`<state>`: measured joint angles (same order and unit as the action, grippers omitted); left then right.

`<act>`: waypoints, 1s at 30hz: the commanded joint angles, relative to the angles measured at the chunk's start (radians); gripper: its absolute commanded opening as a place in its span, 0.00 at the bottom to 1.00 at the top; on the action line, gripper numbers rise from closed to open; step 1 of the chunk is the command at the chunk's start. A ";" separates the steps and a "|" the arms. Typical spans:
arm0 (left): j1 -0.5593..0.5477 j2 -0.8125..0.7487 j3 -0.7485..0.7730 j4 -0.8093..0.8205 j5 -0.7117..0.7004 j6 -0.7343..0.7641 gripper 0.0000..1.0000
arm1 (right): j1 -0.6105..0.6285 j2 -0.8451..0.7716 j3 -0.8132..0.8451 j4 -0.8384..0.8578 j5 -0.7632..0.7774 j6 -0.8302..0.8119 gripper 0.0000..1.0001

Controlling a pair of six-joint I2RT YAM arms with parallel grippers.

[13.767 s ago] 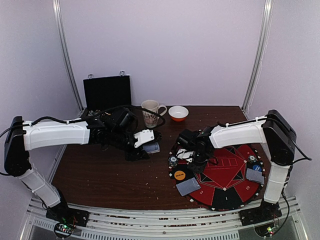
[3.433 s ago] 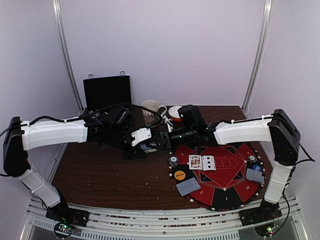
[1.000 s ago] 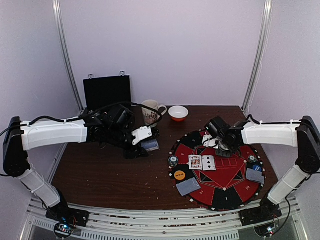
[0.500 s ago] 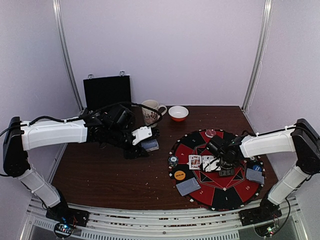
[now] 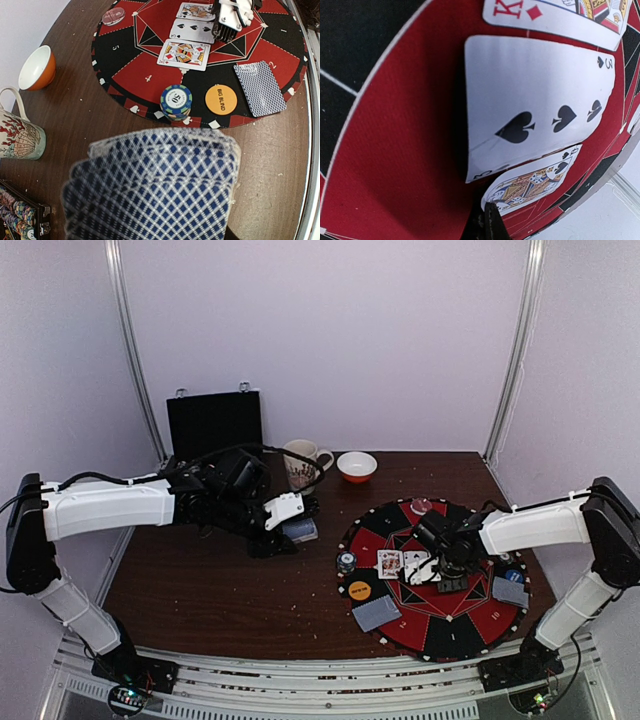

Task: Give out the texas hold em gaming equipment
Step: Flop the poker card in the community card area.

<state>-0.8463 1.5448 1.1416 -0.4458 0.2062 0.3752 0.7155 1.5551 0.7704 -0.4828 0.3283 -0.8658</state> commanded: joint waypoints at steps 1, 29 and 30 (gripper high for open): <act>-0.004 -0.014 0.021 0.030 0.015 0.014 0.44 | -0.005 -0.002 -0.012 -0.031 -0.022 -0.021 0.00; -0.004 -0.010 0.024 0.030 0.018 0.015 0.44 | -0.054 -0.320 0.200 0.305 -0.330 0.633 0.96; -0.004 -0.009 0.024 0.029 0.018 0.015 0.44 | -0.071 -0.307 0.236 0.313 -0.412 0.741 0.99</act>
<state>-0.8463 1.5448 1.1416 -0.4458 0.2066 0.3756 0.6983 1.2705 0.9005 -0.3424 0.1650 -0.5266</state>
